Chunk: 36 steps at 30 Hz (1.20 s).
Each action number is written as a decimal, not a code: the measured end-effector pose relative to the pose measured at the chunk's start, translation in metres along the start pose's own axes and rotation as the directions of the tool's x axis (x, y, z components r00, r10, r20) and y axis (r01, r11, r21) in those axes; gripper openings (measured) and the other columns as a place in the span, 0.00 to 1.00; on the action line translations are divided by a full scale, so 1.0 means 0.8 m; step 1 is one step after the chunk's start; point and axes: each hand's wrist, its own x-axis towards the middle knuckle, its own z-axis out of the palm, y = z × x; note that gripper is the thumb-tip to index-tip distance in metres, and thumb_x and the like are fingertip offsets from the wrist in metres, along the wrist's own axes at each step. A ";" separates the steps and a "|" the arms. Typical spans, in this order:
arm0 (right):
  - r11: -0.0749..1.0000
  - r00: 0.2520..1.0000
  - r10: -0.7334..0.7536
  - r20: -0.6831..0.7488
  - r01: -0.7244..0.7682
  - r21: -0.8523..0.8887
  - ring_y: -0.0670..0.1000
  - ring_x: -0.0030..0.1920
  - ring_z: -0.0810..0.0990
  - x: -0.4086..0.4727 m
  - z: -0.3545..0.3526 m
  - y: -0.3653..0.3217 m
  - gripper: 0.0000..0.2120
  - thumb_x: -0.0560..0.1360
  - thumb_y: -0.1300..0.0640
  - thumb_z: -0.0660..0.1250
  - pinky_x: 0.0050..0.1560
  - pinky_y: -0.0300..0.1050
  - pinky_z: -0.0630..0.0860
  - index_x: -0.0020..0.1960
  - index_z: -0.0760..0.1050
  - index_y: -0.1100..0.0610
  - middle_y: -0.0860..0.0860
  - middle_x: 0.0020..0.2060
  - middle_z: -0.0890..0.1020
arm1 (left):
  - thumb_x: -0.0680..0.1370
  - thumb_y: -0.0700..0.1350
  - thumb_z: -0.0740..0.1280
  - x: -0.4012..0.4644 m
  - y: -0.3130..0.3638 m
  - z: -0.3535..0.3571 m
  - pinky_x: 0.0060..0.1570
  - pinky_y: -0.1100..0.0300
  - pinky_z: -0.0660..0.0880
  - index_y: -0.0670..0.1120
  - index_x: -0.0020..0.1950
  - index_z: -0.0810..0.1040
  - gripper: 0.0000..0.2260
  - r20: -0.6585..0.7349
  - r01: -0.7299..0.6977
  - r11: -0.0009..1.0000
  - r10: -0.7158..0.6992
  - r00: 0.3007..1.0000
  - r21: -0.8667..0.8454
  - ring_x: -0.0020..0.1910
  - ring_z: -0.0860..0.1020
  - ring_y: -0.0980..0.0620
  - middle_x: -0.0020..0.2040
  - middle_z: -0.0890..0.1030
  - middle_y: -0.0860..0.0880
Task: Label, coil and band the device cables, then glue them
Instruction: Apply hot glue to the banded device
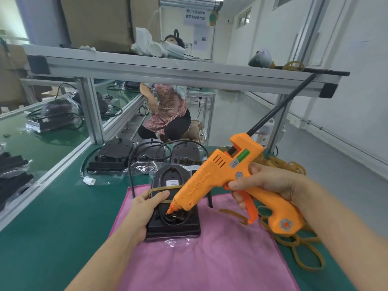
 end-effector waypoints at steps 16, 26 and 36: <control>0.996 0.984 0.094 -0.153 -0.093 0.014 0.57 0.54 0.83 0.000 -0.036 0.038 0.18 0.71 0.55 0.74 0.57 0.53 0.79 0.59 0.78 0.57 0.58 0.55 0.83 | 0.73 0.39 0.72 -0.002 0.000 0.002 0.37 0.51 0.82 0.41 0.57 0.79 0.13 0.008 -0.001 1.000 0.001 1.000 -0.023 0.35 0.84 0.43 0.42 0.85 0.38; 0.999 0.990 0.038 -0.134 -0.039 -0.004 0.59 0.56 0.82 0.013 -0.033 0.041 0.20 0.69 0.53 0.75 0.57 0.55 0.79 0.59 0.79 0.57 0.58 0.55 0.83 | 0.74 0.39 0.72 -0.004 0.003 0.003 0.31 0.54 0.80 0.42 0.57 0.79 0.13 0.014 0.012 1.000 -0.012 1.000 -0.015 0.33 0.83 0.44 0.40 0.85 0.39; 0.998 0.994 0.035 -0.105 -0.040 -0.047 0.55 0.58 0.81 0.015 -0.041 0.043 0.24 0.66 0.50 0.78 0.61 0.52 0.77 0.60 0.78 0.55 0.56 0.58 0.82 | 0.73 0.38 0.72 -0.002 0.002 0.003 0.28 0.57 0.78 0.41 0.55 0.79 0.11 0.007 0.008 1.000 -0.008 1.000 -0.016 0.31 0.83 0.46 0.38 0.85 0.40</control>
